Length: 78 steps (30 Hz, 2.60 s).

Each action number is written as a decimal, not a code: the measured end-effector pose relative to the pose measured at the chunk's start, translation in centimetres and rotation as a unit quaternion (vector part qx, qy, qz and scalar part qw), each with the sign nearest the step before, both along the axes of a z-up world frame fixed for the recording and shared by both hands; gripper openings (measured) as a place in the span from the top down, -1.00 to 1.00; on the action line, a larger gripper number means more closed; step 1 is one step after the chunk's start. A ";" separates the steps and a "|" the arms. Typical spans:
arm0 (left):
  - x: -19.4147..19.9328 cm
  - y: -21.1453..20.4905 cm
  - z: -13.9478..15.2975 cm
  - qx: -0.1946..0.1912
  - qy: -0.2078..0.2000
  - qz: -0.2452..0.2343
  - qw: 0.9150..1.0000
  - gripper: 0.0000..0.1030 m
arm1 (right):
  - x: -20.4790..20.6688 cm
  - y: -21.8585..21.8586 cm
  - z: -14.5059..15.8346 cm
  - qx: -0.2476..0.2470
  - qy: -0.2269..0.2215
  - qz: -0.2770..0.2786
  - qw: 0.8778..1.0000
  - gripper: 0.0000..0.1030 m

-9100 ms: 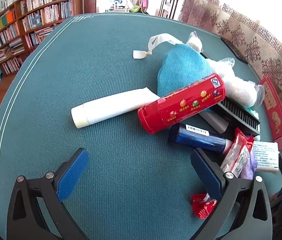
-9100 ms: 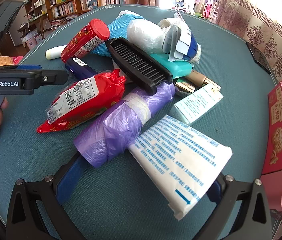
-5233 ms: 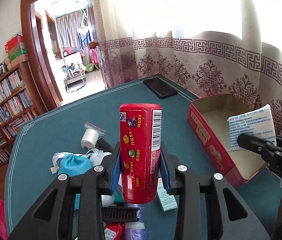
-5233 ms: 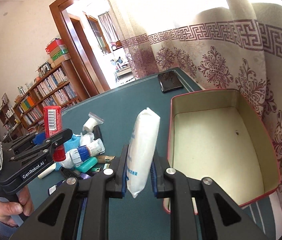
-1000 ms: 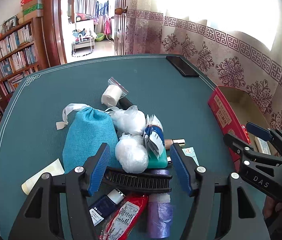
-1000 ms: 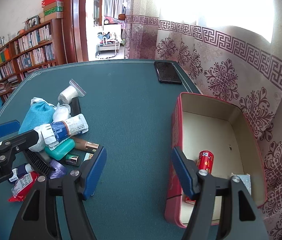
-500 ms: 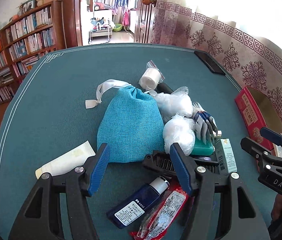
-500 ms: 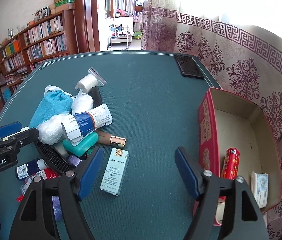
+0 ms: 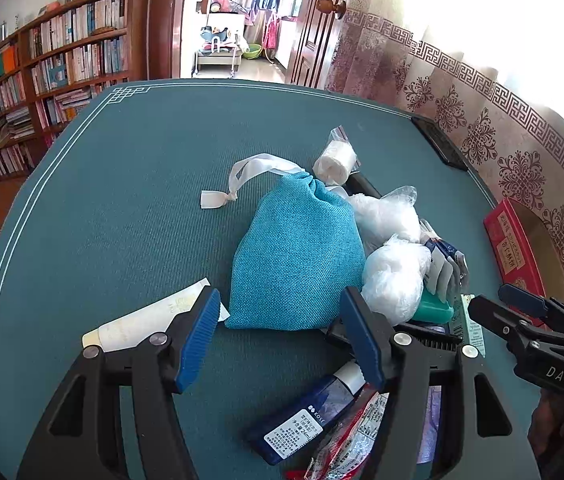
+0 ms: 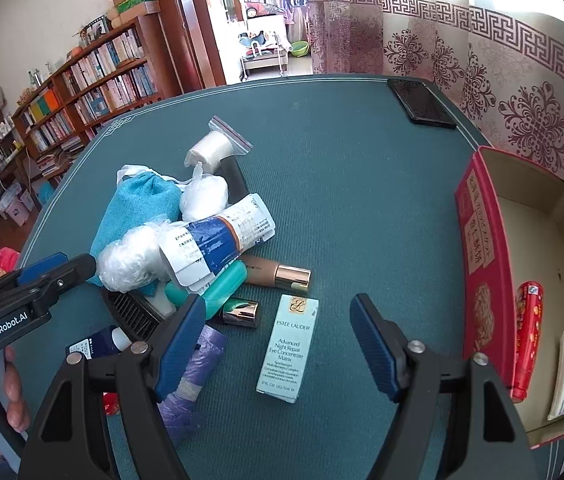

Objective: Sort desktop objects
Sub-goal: 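Move both grippers back to the pile and grasp white tube packets with the right gripper, then grasp the white plastic-wrapped bundle with the left gripper while the right holds the packets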

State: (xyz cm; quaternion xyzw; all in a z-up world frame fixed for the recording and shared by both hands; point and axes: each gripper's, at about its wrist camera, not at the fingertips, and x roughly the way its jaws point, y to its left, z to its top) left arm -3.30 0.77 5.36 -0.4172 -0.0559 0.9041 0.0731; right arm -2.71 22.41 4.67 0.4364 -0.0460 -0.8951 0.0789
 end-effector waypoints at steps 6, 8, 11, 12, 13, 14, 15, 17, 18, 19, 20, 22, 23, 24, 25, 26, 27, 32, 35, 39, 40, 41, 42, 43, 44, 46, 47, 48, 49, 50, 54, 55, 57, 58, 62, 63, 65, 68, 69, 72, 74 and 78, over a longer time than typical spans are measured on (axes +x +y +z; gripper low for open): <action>0.2 0.3 0.2 0.003 0.004 -0.007 1.000 -0.28 | -2.7 0.2 0.2 -0.087 -0.022 -0.003 0.996 -0.52; 0.2 0.4 0.2 0.002 0.004 -0.010 1.000 -0.28 | -3.8 0.2 0.0 -0.109 -0.033 -0.011 0.993 -0.52; 0.2 0.5 0.2 0.004 0.005 -0.010 1.000 -0.28 | -5.1 0.0 -0.4 -0.145 -0.049 -0.009 0.988 -0.52; 0.1 0.5 0.2 0.005 0.005 -0.009 1.000 -0.28 | -5.5 0.0 -0.6 -0.157 -0.055 -0.009 0.986 -0.52; 0.0 0.5 0.1 0.007 0.005 -0.009 1.000 -0.28 | -5.9 0.0 -0.8 -0.166 -0.059 -0.011 0.984 -0.52; -0.1 0.5 0.1 0.008 0.004 -0.008 1.000 -0.28 | -6.2 -0.2 -1.1 -0.173 -0.064 -0.014 0.983 -0.52; -0.1 0.5 0.0 0.009 0.002 -0.008 1.000 -0.28 | -6.5 -0.2 -1.4 -0.181 -0.071 -0.017 0.981 -0.52; -0.2 0.4 -0.1 0.007 0.002 -0.008 1.000 -0.28 | -7.1 -0.1 -2.1 -0.201 -0.087 -0.021 0.975 -0.52; -0.2 0.4 -0.1 0.008 0.002 -0.008 1.000 -0.28 | -7.4 0.1 -2.4 -0.209 -0.093 -0.023 0.973 -0.52; -0.2 0.5 -0.1 0.009 0.001 -0.007 1.000 -0.28 | -7.5 0.1 -2.7 -0.215 -0.095 -0.026 0.971 -0.52; -0.2 0.4 -0.2 0.011 0.001 -0.008 1.000 -0.28 | -7.7 0.3 -2.8 -0.219 -0.095 -0.028 0.971 -0.52; -0.2 0.4 -0.2 0.013 0.001 -0.011 1.000 -0.28 | -8.1 0.4 -3.1 -0.219 -0.095 -0.034 0.970 -0.52; -0.2 0.5 -0.2 0.014 0.001 -0.012 1.000 -0.28 | -8.3 0.5 -3.3 -0.218 -0.096 -0.039 0.970 -0.52; -0.2 0.6 -0.2 0.013 0.002 -0.014 1.000 -0.28 | -8.5 0.5 -3.5 -0.215 -0.098 -0.044 0.971 -0.52; -0.2 0.8 -0.1 0.013 0.004 -0.016 1.000 -0.28 | -8.8 0.6 -3.8 -0.213 -0.098 -0.049 0.971 -0.48; -0.1 0.9 -0.1 0.013 0.006 -0.018 1.000 -0.28 | -8.9 0.6 -4.0 -0.209 -0.097 -0.050 0.972 -0.35; -0.1 1.0 0.0 0.013 0.008 -0.019 1.000 -0.28 | -8.9 0.5 -4.0 -0.199 -0.089 -0.049 0.975 -0.29; 0.0 1.3 0.4 0.018 0.011 -0.022 1.000 -0.28 | -8.9 0.7 -4.1 -0.175 -0.076 -0.040 0.981 0.14; 0.1 2.0 1.0 0.017 0.013 -0.032 0.999 -0.28 | -8.7 1.0 -4.1 -0.174 -0.072 -0.038 0.981 0.17; -0.1 3.9 2.0 0.000 0.018 -0.052 0.998 -0.28 | -8.2 1.9 -3.8 -0.164 -0.061 -0.049 0.983 0.20; -0.2 4.5 2.2 -0.004 0.018 -0.059 0.998 -0.28 | -8.1 2.2 -3.7 -0.163 -0.059 -0.052 0.983 0.20; -0.4 5.2 2.3 -0.006 0.015 -0.068 0.998 -0.28 | -8.1 2.6 -3.6 -0.164 -0.058 -0.057 0.983 0.20; -0.7 6.0 2.4 -0.007 0.011 -0.078 0.997 -0.28 | -8.0 2.9 -3.6 -0.164 -0.056 -0.061 0.983 0.20; -0.8 6.7 2.5 -0.007 0.009 -0.090 0.996 -0.28 | -8.0 3.3 -3.5 -0.164 -0.054 -0.066 0.983 0.20; -0.9 7.4 2.5 -0.008 0.008 -0.101 0.995 -0.28 | -7.9 3.6 -3.5 -0.163 -0.052 -0.072 0.983 0.20; -1.1 8.8 2.4 -0.020 0.013 -0.118 0.993 -0.28 | -7.8 4.2 -3.4 -0.163 -0.047 -0.081 0.982 0.20; -1.4 9.5 2.2 -0.033 0.013 -0.120 0.992 -0.28 | -7.8 4.6 -3.4 -0.165 -0.045 -0.084 0.982 0.20; -1.7 10.0 1.8 -0.045 0.009 -0.120 0.992 -0.28 | -7.7 4.8 -3.4 -0.167 -0.043 -0.086 0.981 0.20; -1.9 10.4 1.4 -0.051 0.005 -0.122 0.991 -0.28 | -7.7 5.0 -3.4 -0.168 -0.041 -0.088 0.981 0.20; -2.1 10.7 1.1 -0.051 0.002 -0.126 0.991 -0.28 | -7.7 5.2 -3.4 -0.167 -0.038 -0.088 0.981 0.20; -2.8 11.2 -0.1 -0.061 0.006 -0.121 0.991 -0.28 | -7.8 5.0 -3.2 -0.157 -0.024 -0.088 0.983 0.21; -3.0 11.1 -0.4 -0.062 0.008 -0.117 0.991 -0.24 | -7.8 5.0 -3.3 -0.157 -0.023 -0.087 0.984 0.21; -3.3 10.6 -0.9 -0.059 0.003 -0.109 0.992 0.15 | -7.8 5.0 -3.5 -0.158 -0.024 -0.085 0.984 0.21; -3.6 10.4 -1.1 -0.054 -0.001 -0.105 0.993 0.21 | -7.9 4.9 -3.5 -0.158 -0.025 -0.085 0.984 0.21; -3.7 9.5 -1.3 -0.027 0.004 -0.092 0.995 0.25 | -8.2 4.1 -3.5 -0.148 -0.023 -0.085 0.985 0.21; -3.5 9.4 -1.1 -0.026 0.009 -0.091 0.996 0.26 | -8.2 4.0 -3.4 -0.144 -0.020 -0.084 0.986 0.21; -3.2 9.2 -0.6 -0.024 0.023 -0.088 0.996 0.26 | -8.0 3.8 -3.2 -0.137 -0.013 -0.082 0.987 0.21; -2.6 8.9 0.3 -0.018 0.044 -0.084 0.995 0.26 | -7.8 3.2 -2.7 -0.125 0.003 -0.078 0.989 0.23; -2.5 8.8 0.6 -0.018 0.049 -0.082 0.995 0.26 | -7.7 3.1 -2.5 -0.121 0.008 -0.076 0.990 0.23; -2.1 8.6 1.1 -0.020 0.060 -0.077 0.995 0.27 | -7.4 2.9 -2.1 -0.114 0.020 -0.073 0.991 0.25; -1.9 8.5 1.4 -0.023 0.066 -0.074 0.995 0.26 | -7.1 3.0 -2.0 -0.115 0.026 -0.072 0.990 0.26; -1.5 8.4 1.8 -0.031 0.076 -0.069 0.994 0.26 | -6.6 3.3 -1.3 -0.111 0.044 -0.073 0.990 0.30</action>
